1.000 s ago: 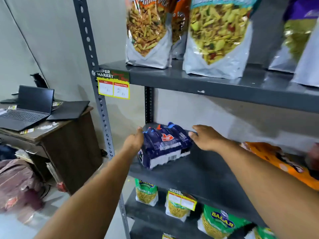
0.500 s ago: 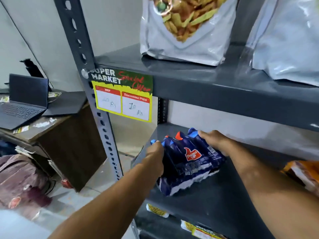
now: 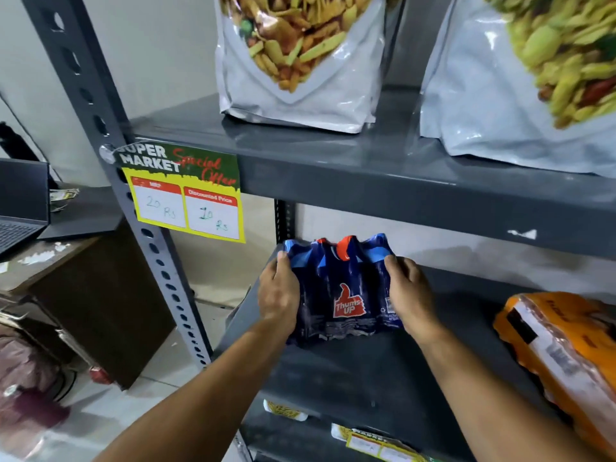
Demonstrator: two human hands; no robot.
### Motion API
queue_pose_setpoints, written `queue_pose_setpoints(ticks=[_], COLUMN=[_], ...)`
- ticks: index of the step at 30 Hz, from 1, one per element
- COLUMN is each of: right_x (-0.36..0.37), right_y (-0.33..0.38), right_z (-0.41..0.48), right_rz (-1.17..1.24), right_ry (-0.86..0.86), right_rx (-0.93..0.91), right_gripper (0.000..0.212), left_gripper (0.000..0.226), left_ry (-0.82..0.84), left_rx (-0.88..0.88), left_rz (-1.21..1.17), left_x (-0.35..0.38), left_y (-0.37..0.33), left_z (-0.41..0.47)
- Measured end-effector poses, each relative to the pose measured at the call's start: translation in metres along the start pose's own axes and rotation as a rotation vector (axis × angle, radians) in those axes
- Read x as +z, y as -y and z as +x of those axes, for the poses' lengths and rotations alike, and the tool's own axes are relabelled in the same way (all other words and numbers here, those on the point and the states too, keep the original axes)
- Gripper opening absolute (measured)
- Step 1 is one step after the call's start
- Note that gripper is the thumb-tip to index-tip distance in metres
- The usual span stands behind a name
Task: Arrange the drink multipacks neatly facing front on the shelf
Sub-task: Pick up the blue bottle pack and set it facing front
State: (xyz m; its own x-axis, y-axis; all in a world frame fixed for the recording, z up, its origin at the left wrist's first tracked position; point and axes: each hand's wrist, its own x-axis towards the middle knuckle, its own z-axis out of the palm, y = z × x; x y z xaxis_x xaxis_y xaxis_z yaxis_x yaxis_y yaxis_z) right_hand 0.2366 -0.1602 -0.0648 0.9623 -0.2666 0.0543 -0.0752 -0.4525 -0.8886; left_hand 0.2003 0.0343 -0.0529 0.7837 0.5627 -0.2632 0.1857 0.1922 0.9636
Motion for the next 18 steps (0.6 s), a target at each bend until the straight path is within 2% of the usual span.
queue_pose_setpoints(ticks=[2, 7, 10, 13, 16, 18], right_x=[-0.002, -0.002, 0.003, 0.004, 0.002, -0.001], right_y=[-0.009, -0.022, -0.038, -0.049, -0.051, -0.055], right_z=[-0.014, -0.054, -0.075, -0.089, -0.090, -0.090], right_rz=[0.097, 0.276, 0.337, 0.324, 0.336, 0.318], right_ry=[-0.068, -0.146, -0.127, -0.061, -0.017, -0.008], right_rx=[-0.042, -0.170, -0.226, -0.249, -0.274, -0.271], right_gripper=[0.043, 0.032, 0.052, 0.065, 0.061, 0.060], left_gripper=[0.076, 0.050, 0.050, 0.057, 0.043, 0.041], left_ry=[0.040, 0.152, 0.204, 0.235, 0.290, 0.325], left_rx=[0.113, 0.318, 0.398, 0.396, 0.376, 0.327], left_rz=[-0.086, -0.121, -0.118, -0.095, -0.131, -0.163], left_x=[0.000, -0.013, -0.021, -0.029, -0.035, -0.037], left_y=[0.011, 0.023, 0.033, 0.041, 0.044, 0.033], left_z=[0.001, -0.011, -0.013, -0.010, -0.009, -0.010])
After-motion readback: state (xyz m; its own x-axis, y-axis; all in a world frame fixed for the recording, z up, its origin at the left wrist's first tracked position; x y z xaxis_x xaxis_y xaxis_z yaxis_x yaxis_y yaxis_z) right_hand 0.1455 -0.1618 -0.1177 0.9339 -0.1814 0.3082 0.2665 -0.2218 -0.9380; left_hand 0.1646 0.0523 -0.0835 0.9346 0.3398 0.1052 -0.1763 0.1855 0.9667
